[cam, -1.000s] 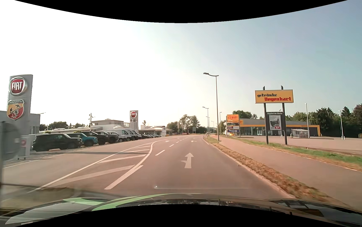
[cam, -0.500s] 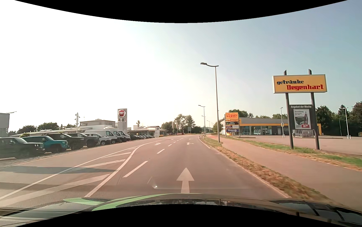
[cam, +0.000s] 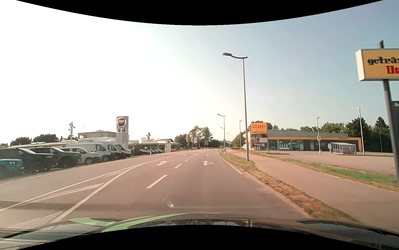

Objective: Follow the waypoints while adhering to traffic rules and regulations

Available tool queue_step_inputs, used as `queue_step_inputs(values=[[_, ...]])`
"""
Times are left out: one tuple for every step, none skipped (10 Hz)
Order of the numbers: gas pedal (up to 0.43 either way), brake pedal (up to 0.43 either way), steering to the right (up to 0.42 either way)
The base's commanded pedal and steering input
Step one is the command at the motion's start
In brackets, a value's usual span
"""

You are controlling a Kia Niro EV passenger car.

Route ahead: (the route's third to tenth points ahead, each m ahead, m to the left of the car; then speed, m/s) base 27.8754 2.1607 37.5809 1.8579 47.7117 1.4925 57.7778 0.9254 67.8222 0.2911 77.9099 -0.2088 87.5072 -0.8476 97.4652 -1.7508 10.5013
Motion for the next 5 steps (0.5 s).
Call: queue_step_inputs(values=[[0.339, 0.0, 0.009], [0.339, 0.0, 0.008], [0.339, 0.0, 0.008], [0.339, 0.0, 0.008], [0.339, 0.0, 0.008]])
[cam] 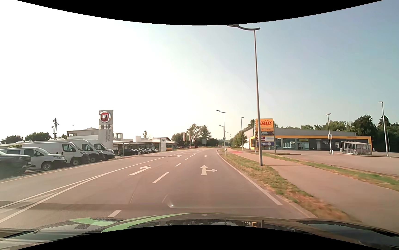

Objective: Follow the waypoints while adhering to traffic rules and regulations

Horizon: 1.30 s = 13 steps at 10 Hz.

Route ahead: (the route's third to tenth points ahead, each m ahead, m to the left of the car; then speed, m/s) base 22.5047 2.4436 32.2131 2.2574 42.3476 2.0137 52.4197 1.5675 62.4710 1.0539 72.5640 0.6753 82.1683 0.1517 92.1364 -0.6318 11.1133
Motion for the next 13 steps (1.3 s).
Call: queue_step_inputs(values=[[0.339, 0.0, 0.008], [0.339, 0.0, 0.007], [0.339, 0.0, 0.007], [0.339, 0.0, 0.007], [0.339, 0.0, 0.007], [0.339, 0.0, 0.007], [0.339, 0.0, 0.007], [0.339, 0.0, 0.007], [0.339, 0.0, 0.007], [0.339, 0.0, 0.006], [0.339, 0.0, 0.006], [0.339, 0.0, 0.006], [0.339, 0.0, 0.006]])
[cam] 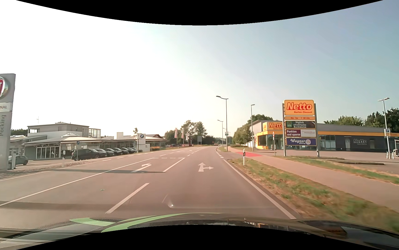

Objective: Follow the waypoints while adhering to traffic rules and regulations

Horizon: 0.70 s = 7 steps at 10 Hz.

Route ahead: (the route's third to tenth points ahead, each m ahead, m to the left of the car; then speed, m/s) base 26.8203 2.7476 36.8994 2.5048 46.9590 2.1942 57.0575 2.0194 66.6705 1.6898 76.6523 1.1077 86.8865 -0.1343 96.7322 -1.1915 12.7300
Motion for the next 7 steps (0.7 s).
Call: queue_step_inputs(values=[[0.339, 0.0, 0.006], [0.339, 0.0, 0.005], [0.339, 0.0, 0.006], [0.339, 0.0, 0.005], [0.339, 0.0, 0.004], [0.339, 0.0, 0.004], [0.339, 0.0, 0.004]])
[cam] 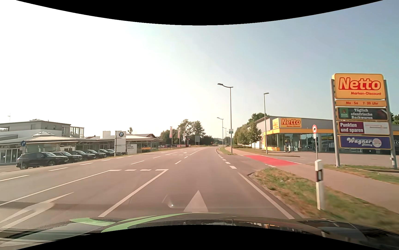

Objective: Follow the waypoints while adhering to traffic rules and regulations

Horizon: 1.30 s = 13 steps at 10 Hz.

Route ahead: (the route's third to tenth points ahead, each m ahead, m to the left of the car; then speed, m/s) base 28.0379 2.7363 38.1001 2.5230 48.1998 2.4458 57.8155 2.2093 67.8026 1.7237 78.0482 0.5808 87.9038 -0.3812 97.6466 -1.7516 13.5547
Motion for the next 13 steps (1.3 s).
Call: queue_step_inputs(values=[[0.339, 0.0, 0.003], [0.339, 0.0, 0.003], [0.339, 0.0, 0.002], [0.339, 0.0, 0.003], [0.339, 0.0, 0.003], [0.339, 0.0, 0.003], [0.358, 0.0, 0.002], [0.358, 0.0, 0.003], [0.358, 0.0, 0.003], [0.358, 0.0, 0.002], [0.358, 0.0, 0.003], [0.358, 0.0, 0.003], [0.358, 0.0, 0.003]])
